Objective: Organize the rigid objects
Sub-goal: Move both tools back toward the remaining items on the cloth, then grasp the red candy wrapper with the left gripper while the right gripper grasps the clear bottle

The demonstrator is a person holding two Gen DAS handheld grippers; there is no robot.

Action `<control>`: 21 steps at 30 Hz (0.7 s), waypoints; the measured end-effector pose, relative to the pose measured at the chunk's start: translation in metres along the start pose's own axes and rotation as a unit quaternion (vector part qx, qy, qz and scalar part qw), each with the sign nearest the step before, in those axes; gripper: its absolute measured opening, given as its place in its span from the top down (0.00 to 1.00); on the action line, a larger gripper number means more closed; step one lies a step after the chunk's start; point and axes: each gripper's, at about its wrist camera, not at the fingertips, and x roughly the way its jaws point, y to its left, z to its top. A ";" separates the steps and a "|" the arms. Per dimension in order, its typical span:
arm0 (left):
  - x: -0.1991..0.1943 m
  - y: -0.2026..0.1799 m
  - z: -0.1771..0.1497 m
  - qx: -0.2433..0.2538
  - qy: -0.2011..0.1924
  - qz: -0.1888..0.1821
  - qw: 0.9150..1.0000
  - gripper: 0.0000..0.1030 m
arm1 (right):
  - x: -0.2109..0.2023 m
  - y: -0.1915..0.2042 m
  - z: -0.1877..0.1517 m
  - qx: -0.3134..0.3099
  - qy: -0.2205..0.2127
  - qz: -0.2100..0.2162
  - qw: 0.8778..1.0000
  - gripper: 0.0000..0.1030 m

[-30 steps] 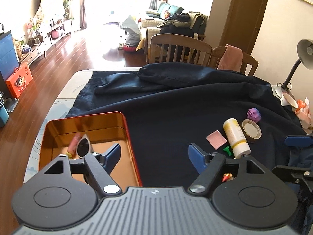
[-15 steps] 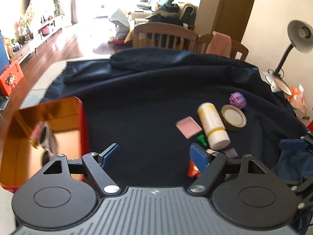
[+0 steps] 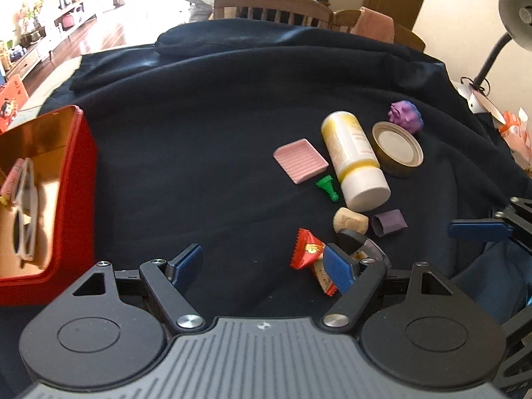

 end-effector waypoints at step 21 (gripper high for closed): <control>0.034 -0.011 0.002 0.003 0.029 -0.034 0.999 0.24 | 0.034 -0.017 0.006 -0.005 0.024 0.046 0.999 0.60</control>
